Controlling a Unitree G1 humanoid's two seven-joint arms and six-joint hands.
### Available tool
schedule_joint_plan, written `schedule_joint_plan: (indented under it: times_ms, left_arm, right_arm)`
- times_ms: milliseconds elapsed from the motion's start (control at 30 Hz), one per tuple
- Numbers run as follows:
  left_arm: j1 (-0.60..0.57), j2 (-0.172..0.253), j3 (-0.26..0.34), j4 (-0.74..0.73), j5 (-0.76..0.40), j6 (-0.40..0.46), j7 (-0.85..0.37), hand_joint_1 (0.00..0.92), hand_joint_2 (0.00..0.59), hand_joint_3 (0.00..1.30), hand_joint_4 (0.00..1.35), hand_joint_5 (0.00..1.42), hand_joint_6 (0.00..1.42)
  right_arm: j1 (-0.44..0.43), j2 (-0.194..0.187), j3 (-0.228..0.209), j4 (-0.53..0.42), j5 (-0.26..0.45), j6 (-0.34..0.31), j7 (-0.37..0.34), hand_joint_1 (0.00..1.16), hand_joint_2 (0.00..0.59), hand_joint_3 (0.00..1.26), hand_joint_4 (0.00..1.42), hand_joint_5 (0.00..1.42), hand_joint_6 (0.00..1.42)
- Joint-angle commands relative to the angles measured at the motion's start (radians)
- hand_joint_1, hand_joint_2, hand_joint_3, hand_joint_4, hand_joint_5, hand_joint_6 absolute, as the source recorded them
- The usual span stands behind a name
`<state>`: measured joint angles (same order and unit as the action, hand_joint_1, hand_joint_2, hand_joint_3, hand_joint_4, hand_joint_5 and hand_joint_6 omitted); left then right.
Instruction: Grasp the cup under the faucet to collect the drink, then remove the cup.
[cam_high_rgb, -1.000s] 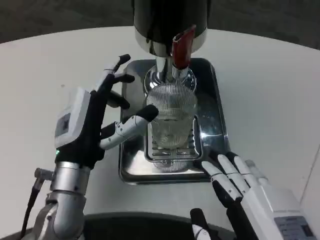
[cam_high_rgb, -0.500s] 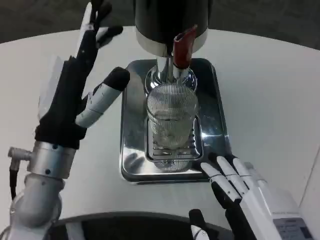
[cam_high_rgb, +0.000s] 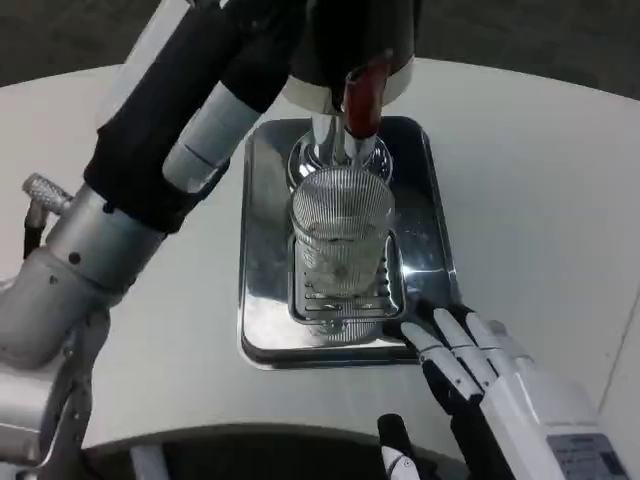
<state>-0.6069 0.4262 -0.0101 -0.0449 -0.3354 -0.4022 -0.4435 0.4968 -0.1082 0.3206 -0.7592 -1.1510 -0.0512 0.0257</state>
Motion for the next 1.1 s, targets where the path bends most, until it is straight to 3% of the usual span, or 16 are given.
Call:
schedule_joint_plan:
  times_ms: [33,467,800,1100]
  left_arm:
    - [-0.049,-0.023,-0.016,0.039,0.029,0.062,-0.042,0.0,0.099,0.0,0.0,0.01,0.01]
    - [-0.052,-0.067,-0.012,0.044,0.119,0.117,-0.053,0.0,0.09,0.0,0.0,0.03,0.02]
    - [-0.029,-0.061,0.015,0.061,0.148,0.129,-0.051,0.0,0.089,0.0,0.0,0.04,0.04]
    - [-0.02,-0.07,-0.014,0.114,0.17,0.131,-0.074,0.0,0.088,0.0,0.0,0.04,0.04]
  right_arm:
    - [0.031,0.001,-0.011,-0.03,0.003,0.004,-0.004,0.28,0.522,0.16,0.05,0.03,0.06]
    - [0.053,0.007,-0.032,-0.044,0.015,0.004,-0.002,0.28,0.522,0.17,0.05,0.03,0.06]
    - [0.038,0.008,-0.034,-0.032,0.027,0.005,0.009,0.27,0.522,0.17,0.05,0.04,0.06]
    - [0.034,0.013,-0.037,-0.034,0.029,0.007,0.016,0.27,0.522,0.17,0.05,0.05,0.06]
